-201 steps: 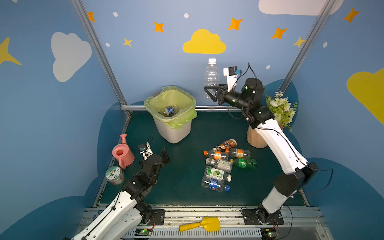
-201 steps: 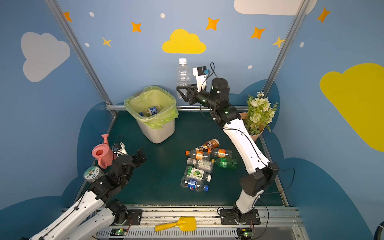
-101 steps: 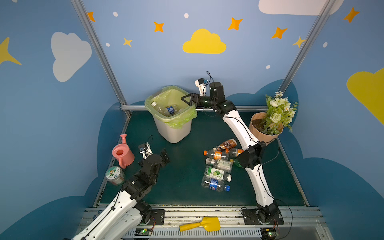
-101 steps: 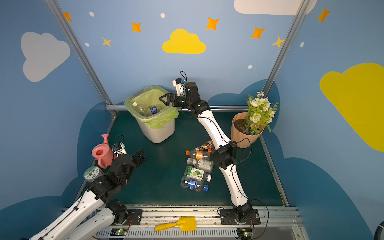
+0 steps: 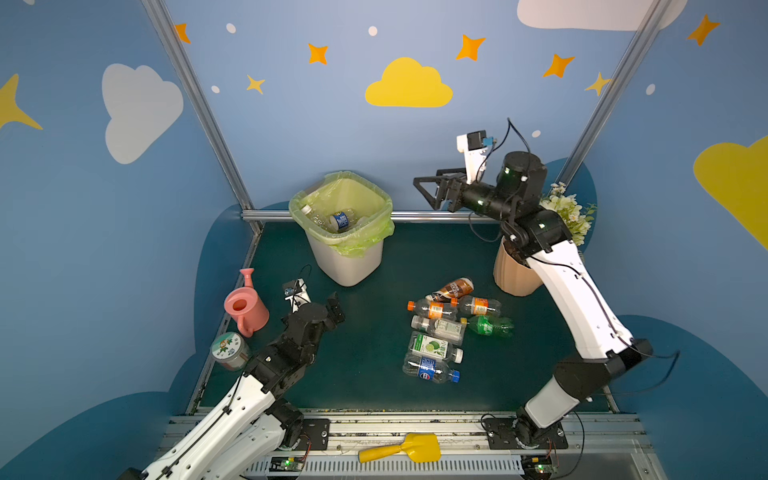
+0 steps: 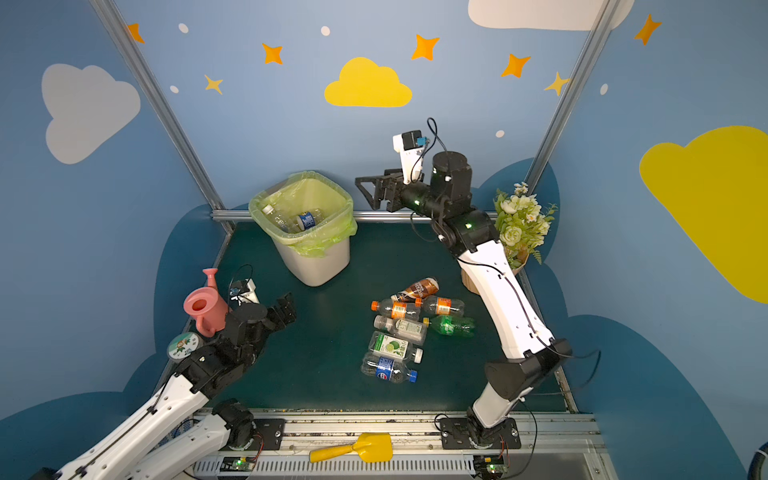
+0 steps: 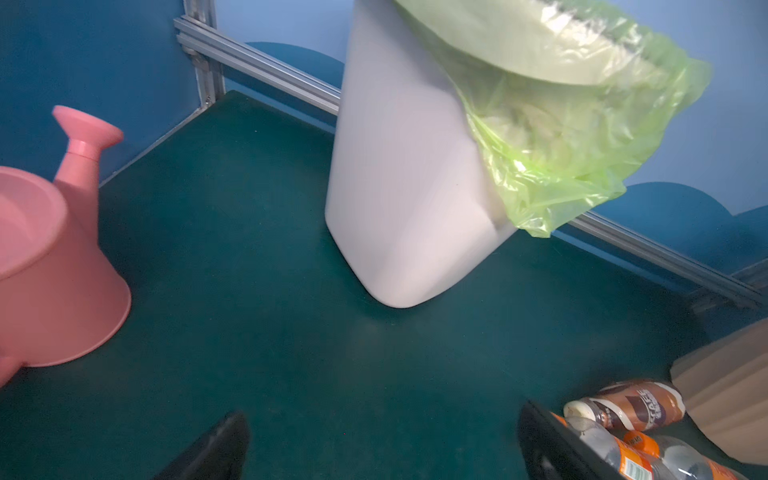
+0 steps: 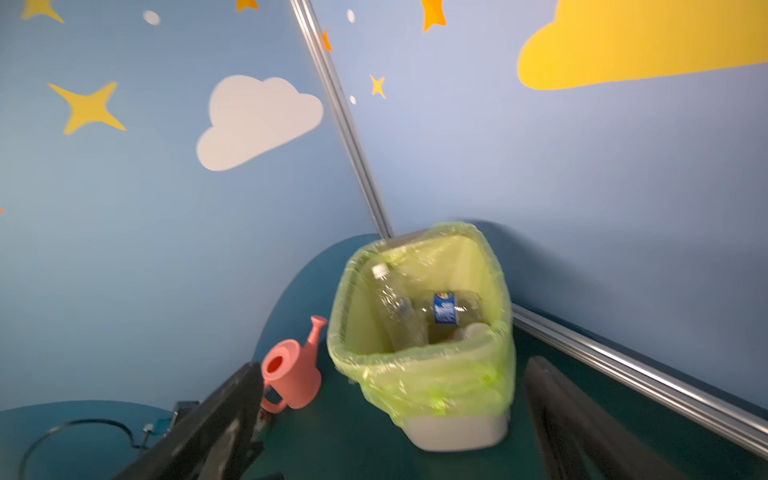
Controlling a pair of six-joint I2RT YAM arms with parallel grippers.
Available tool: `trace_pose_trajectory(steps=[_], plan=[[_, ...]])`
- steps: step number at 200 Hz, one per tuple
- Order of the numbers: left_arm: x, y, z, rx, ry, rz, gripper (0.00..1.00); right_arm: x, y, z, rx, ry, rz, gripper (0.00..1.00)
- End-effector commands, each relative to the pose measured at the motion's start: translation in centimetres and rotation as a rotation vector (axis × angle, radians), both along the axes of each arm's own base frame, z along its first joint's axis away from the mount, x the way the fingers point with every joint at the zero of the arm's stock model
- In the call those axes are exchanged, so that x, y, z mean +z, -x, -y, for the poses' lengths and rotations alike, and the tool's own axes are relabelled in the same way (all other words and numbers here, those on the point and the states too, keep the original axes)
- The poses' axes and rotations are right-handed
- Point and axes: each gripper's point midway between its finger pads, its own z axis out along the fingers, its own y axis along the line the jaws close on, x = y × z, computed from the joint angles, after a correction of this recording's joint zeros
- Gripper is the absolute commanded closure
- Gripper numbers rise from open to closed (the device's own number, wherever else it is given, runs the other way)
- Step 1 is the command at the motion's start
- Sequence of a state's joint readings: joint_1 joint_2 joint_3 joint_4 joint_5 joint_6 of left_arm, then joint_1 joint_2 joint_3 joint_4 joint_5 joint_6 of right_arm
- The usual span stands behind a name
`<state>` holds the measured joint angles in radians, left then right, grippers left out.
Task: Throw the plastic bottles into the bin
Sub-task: 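Reach the left gripper toward the bottle pile while the right gripper withdraws, then lower the left gripper onto the blue-cap bottle and close it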
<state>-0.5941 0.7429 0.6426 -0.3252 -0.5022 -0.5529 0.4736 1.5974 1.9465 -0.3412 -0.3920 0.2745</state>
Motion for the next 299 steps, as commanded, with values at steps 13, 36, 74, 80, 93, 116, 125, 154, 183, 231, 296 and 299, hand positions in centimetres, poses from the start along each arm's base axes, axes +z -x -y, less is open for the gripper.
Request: trace_pose_trajectory(steps=[13,36,74,80,93,116,125,154,183,231,296,299], plan=[[1.8,-0.9,3.3,-0.117,-0.052,0.059,0.00,-8.1,-1.6,5.6,-0.163,0.114,-0.100,0.03],[2.3,-1.3,6.5,-0.227,-0.128,0.078,0.00,-12.3,-0.8,9.1,-0.244,0.141,-0.164,0.03],[1.9,-1.4,13.3,-0.488,-0.265,0.076,0.00,-19.3,0.8,14.3,-0.384,0.153,-0.308,0.03],[1.7,-1.3,14.4,-0.535,-0.284,0.071,0.00,-20.1,1.1,15.3,-0.416,0.148,-0.329,0.03],[1.1,-1.1,16.4,-0.626,-0.314,0.054,0.00,-22.0,1.7,17.2,-0.469,0.146,-0.374,0.03],[0.3,-0.7,19.7,-0.766,-0.355,0.041,0.00,-24.1,3.0,19.8,-0.533,0.123,-0.430,0.03],[-0.1,-0.5,20.8,-0.813,-0.369,0.029,0.00,-24.8,3.4,20.6,-0.550,0.111,-0.450,0.03],[-1.9,0.7,24.4,-0.979,-0.427,-0.026,0.00,-27.5,4.8,23.0,-0.637,0.082,-0.533,0.03],[-4.7,3.8,27.5,-1.199,-0.511,-0.087,0.00,-29.4,5.6,24.2,-0.672,0.064,-0.594,0.03],[-9.3,8.8,28.1,-1.485,-0.723,-0.194,0.00,-30.5,6.0,25.2,-0.700,0.041,-0.632,0.03],[-13.6,10.8,28.5,-1.629,-0.876,-0.341,0.09,-30.6,6.0,25.6,-0.720,0.021,-0.648,0.03],[-13.7,10.8,28.5,-1.631,-0.880,-0.344,0.09,-30.6,6.0,25.6,-0.719,0.021,-0.648,0.03]])
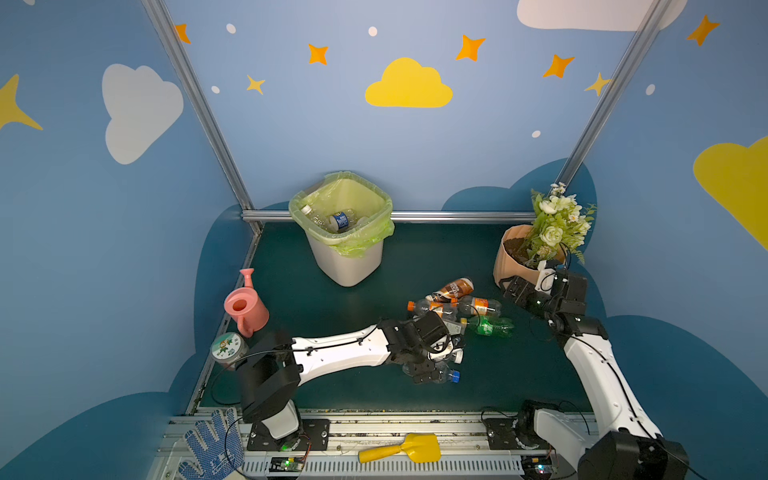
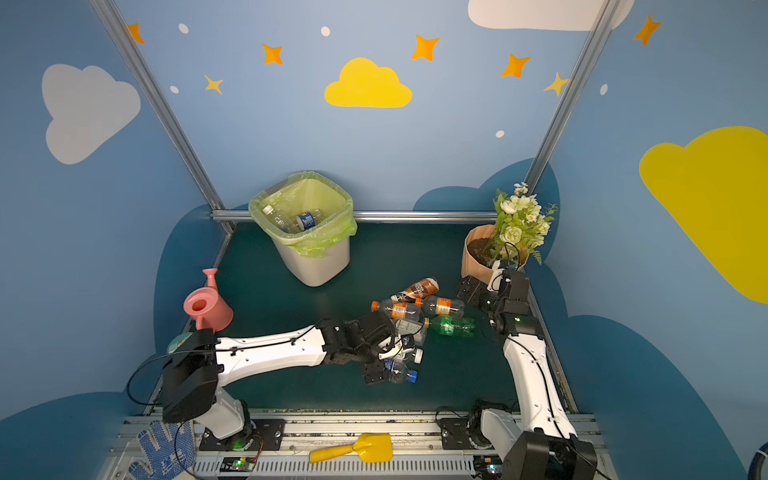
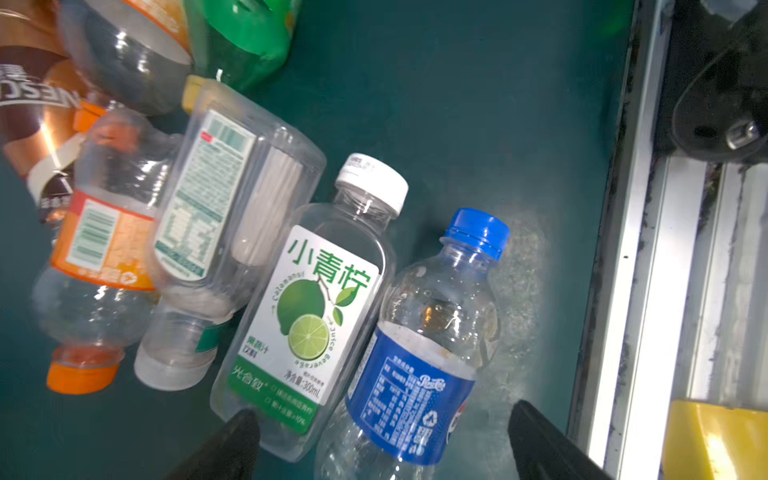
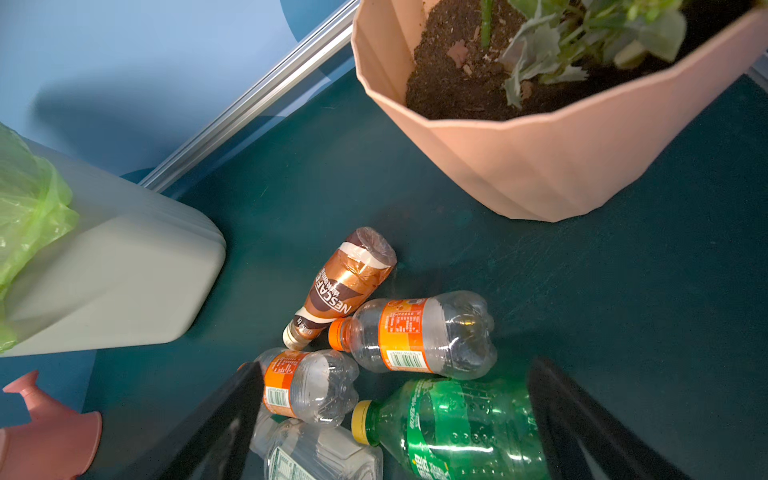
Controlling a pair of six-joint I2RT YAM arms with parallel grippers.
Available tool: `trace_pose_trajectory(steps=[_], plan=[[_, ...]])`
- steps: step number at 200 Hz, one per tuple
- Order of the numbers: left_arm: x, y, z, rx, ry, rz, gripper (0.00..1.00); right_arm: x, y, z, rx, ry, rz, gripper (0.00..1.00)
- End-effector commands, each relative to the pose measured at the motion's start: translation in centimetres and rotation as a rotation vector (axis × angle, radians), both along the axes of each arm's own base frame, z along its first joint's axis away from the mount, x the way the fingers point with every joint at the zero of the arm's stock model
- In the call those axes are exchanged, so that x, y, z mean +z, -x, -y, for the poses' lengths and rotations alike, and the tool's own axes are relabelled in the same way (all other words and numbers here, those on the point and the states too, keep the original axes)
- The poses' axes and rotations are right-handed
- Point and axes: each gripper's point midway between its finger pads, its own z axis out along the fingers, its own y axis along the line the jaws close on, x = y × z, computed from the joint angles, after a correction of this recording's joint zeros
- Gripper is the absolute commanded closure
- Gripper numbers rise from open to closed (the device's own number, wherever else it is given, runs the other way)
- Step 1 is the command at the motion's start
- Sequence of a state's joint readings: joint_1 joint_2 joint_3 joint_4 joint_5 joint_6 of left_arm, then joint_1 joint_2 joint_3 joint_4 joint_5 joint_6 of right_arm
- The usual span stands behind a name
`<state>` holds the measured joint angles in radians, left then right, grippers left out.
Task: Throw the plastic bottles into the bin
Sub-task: 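Lower the left gripper onto the blue-cap bottle and close it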
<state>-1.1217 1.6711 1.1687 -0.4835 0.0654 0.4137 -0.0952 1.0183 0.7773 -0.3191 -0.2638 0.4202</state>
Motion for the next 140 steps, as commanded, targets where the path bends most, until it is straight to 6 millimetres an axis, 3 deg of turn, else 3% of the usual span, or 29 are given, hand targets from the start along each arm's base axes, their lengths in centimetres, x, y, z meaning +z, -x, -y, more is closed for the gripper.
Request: trace_pose_trajectory(steps=[1,85,140], plan=[[-1.3,1.0,-0.8,-0.069,-0.083,-0.024,0.09,-0.1,0.5,-0.1,-0.003,-0.017,-0.007,0.03],[-3.2,2.1,-0.3,-0.127,-0.134,-0.057,0.22,-0.8,0.5,0.1,-0.011,-0.030,-0.024,0.03],[-4.7,3.2,-0.2,-0.134,-0.170,-0.094,0.25,-1.1,0.4,0.0,-0.008,-0.045,-0.031,0.03]])
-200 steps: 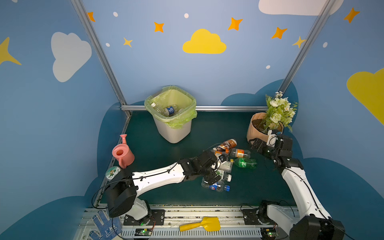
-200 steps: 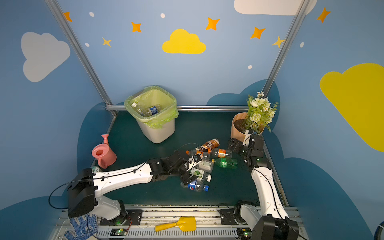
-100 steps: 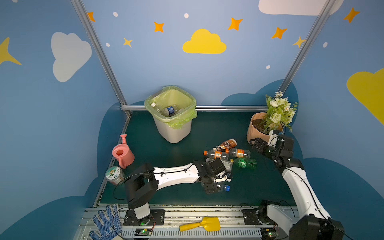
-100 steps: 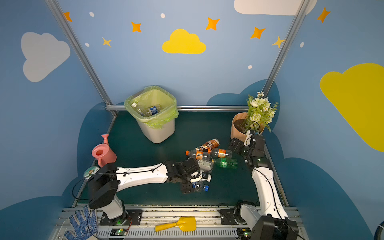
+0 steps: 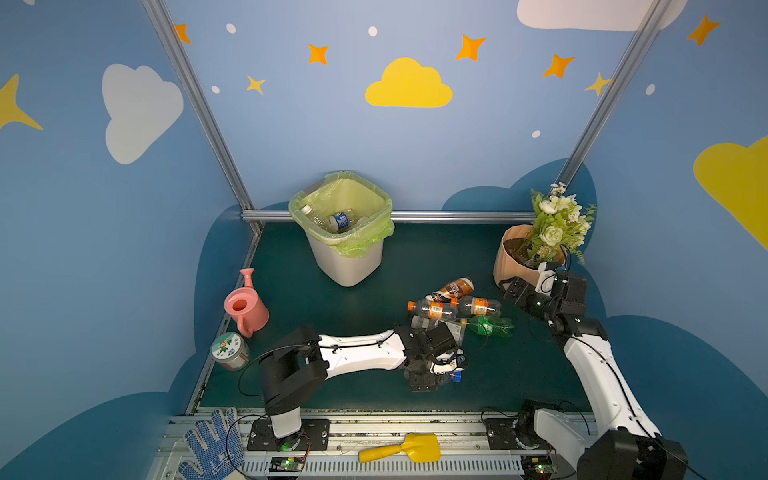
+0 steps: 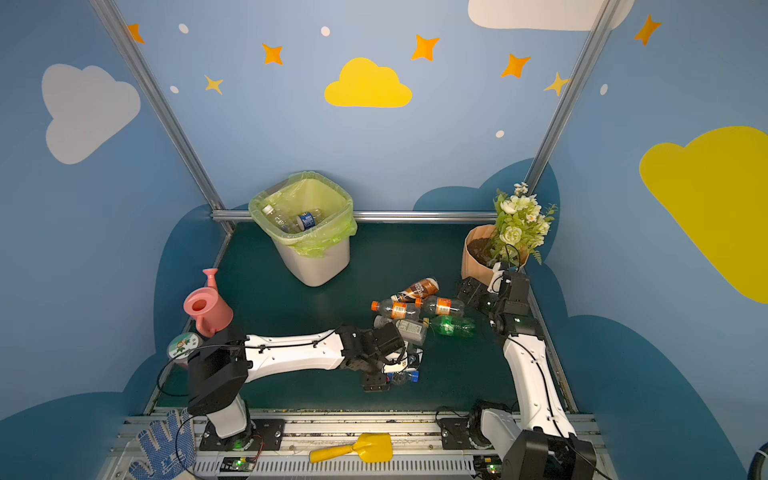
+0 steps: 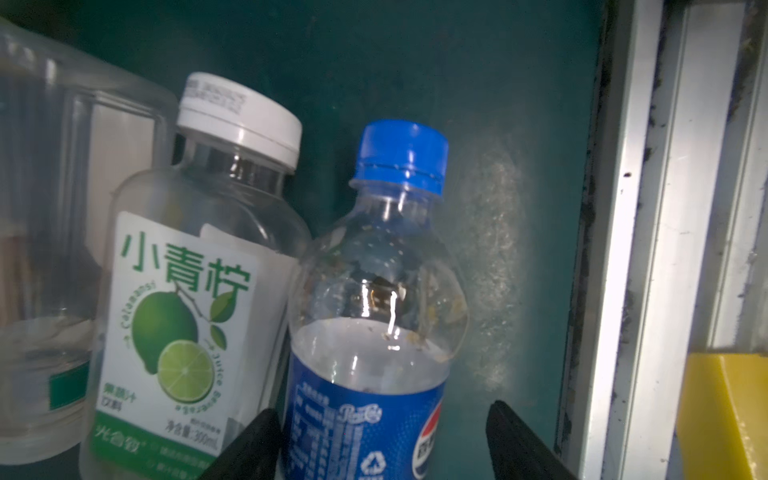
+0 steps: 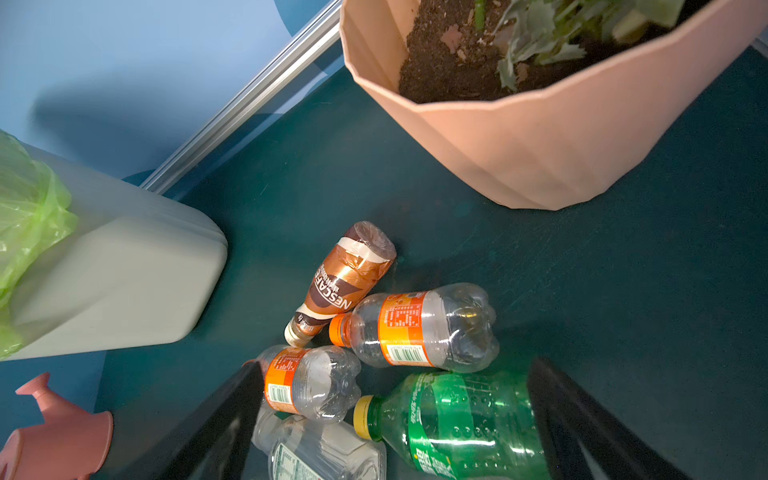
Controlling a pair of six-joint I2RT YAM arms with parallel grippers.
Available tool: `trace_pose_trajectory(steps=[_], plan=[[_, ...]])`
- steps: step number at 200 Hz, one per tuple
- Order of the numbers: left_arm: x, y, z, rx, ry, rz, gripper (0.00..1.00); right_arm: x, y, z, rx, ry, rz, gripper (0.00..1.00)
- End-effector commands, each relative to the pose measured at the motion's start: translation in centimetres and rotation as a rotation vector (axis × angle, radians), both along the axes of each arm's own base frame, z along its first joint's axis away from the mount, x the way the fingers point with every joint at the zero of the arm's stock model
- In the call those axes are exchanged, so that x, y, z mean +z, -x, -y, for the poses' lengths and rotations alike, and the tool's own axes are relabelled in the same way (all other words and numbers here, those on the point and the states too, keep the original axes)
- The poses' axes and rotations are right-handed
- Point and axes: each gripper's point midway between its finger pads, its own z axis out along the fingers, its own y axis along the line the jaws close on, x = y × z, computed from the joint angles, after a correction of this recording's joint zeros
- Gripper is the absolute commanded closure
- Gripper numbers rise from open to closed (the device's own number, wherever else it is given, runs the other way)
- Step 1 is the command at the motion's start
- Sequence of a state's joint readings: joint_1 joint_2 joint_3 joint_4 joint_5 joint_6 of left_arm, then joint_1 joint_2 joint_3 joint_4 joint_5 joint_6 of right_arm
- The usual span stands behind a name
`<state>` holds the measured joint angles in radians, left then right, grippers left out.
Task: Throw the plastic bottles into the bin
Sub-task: 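Lower the left gripper onto the blue-cap bottle and close it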
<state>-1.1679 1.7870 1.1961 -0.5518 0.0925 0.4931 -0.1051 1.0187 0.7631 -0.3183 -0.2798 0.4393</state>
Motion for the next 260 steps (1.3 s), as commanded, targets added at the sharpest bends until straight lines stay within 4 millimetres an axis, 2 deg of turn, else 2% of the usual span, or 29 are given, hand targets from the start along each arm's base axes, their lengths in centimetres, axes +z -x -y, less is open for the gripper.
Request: trace_pose_trajectory(steps=[1,115,161,204,218,242,260], plan=[[-0.5,0.7,0.0,-0.004,-0.029,-0.037,0.25,-0.5,0.2,-0.1,0.001,-0.020,-0.014,0.03],[-2.3,0.3,1.5,0.050,-0.021,-0.051,0.26,-1.1,0.4,0.0,0.000,-0.032,-0.026,0.03],[-2.5,0.5,1.6,0.056,-0.020,-0.065,0.35,-1.4,0.4,0.0,0.001,-0.041,-0.033,0.03],[-2.0,0.8,1.6,0.079,0.002,-0.083,0.53,-1.2,0.3,0.1,0.002,-0.043,-0.028,0.03],[-1.9,0.9,1.4,0.085,0.009,-0.089,0.54,-1.2,0.3,0.1,0.000,-0.044,-0.026,0.03],[-2.6,1.0,0.9,0.094,-0.018,-0.090,0.49,-1.1,0.2,0.1,0.000,-0.049,-0.025,0.03],[-3.0,0.9,0.9,0.094,-0.037,-0.094,0.50,-1.1,0.1,0.1,0.001,-0.058,-0.026,0.03]])
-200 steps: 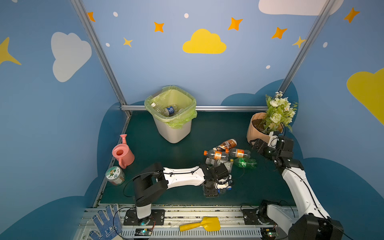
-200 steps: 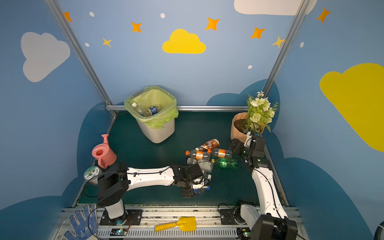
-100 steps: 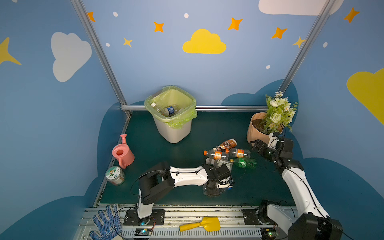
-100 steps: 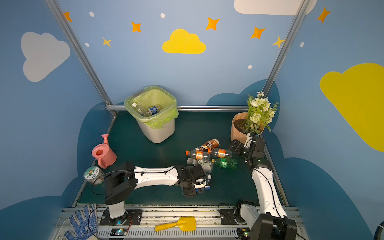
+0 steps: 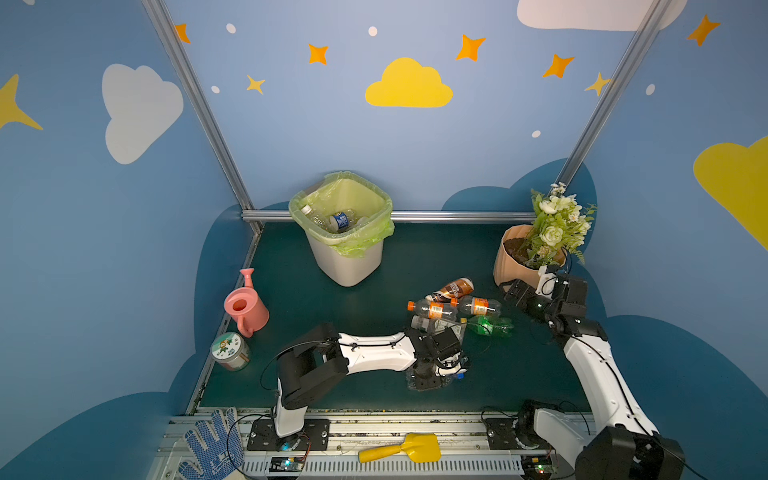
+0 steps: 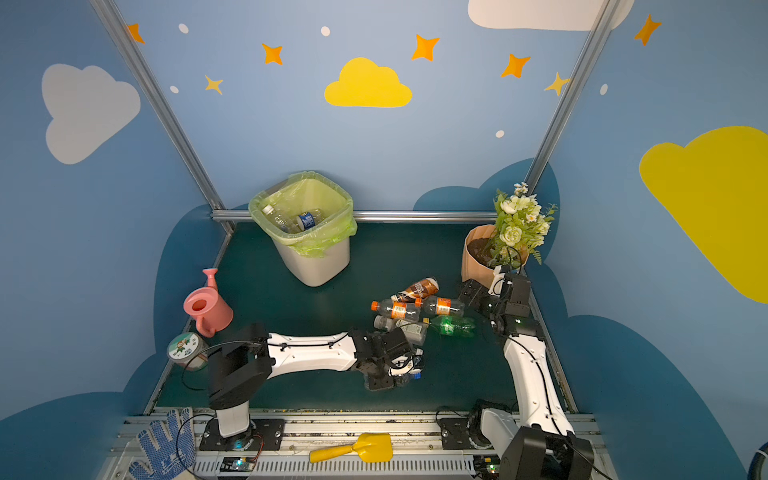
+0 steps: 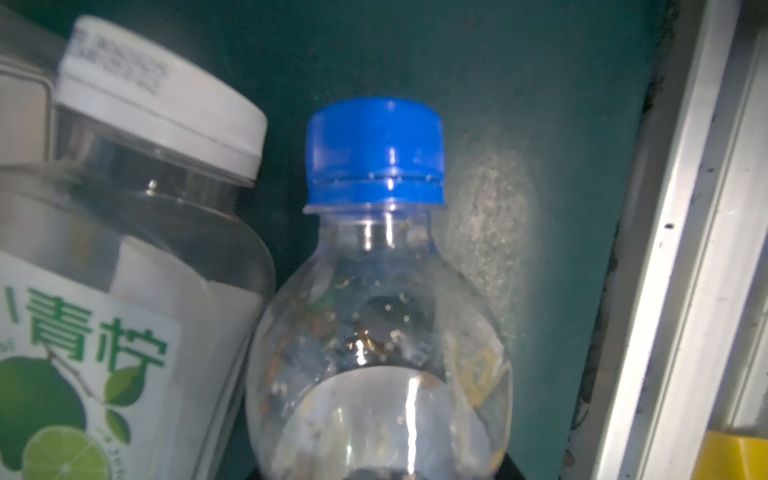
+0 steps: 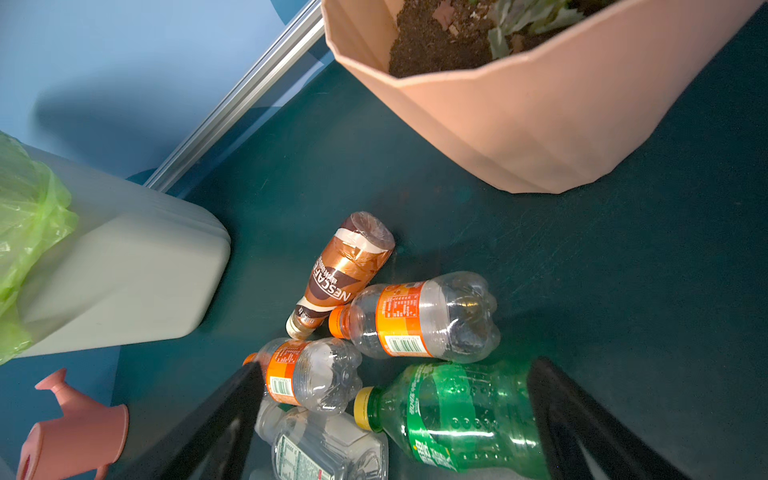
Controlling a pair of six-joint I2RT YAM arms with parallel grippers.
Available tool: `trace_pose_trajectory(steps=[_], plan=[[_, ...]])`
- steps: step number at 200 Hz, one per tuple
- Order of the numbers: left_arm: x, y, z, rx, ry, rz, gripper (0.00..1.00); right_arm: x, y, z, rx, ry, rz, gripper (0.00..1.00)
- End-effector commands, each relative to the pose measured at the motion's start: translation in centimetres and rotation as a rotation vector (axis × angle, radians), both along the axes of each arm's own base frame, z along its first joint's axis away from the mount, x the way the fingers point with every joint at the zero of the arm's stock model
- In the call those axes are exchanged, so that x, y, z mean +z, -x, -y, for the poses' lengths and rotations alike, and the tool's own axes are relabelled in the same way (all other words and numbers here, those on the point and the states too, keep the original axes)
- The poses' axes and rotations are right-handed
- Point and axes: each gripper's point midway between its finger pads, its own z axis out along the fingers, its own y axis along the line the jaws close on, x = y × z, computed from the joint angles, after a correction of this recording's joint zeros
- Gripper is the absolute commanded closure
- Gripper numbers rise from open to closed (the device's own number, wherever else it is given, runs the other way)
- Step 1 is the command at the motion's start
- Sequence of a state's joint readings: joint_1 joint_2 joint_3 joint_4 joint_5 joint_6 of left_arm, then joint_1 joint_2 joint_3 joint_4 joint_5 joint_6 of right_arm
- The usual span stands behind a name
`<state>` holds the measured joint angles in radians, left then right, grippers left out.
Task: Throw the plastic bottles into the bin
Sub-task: 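Lower the left gripper onto the blue-cap bottle and close it, then lift the blue-cap bottle and carry it over the bin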
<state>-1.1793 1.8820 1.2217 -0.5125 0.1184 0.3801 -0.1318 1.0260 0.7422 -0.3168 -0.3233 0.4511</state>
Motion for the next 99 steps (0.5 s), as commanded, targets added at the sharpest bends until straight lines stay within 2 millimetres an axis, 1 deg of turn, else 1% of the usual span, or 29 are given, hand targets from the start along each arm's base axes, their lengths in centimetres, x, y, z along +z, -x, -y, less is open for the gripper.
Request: trace_pose_trajectory(steps=[1,18,29,50,68,85,99], plan=[[-0.5,0.5,-0.4,0.006,-0.026,-0.025,0.51,-0.2,-0.2,-0.1,0.001,-0.019,0.001,0.03],[0.0,0.5,0.0,0.003,-0.005,-0.023,0.56,-0.1,-0.2,-0.1,0.000,-0.021,0.001,0.03],[0.6,0.4,0.1,0.008,0.014,-0.014,0.58,-0.1,-0.2,0.0,0.000,-0.020,0.002,0.03],[2.8,-0.1,0.6,0.036,0.078,0.015,0.58,-0.1,-0.1,0.0,-0.003,-0.022,0.002,0.03],[5.4,-0.7,1.0,0.076,0.146,0.050,0.58,-0.1,-0.2,-0.1,0.001,-0.025,0.001,0.03],[8.9,-1.3,1.4,0.110,0.252,0.090,0.59,0.1,-0.2,-0.3,0.013,-0.030,0.006,0.03],[11.9,-1.9,1.3,0.145,0.337,0.132,0.59,0.1,-0.2,-0.5,0.030,-0.035,0.009,0.03]])
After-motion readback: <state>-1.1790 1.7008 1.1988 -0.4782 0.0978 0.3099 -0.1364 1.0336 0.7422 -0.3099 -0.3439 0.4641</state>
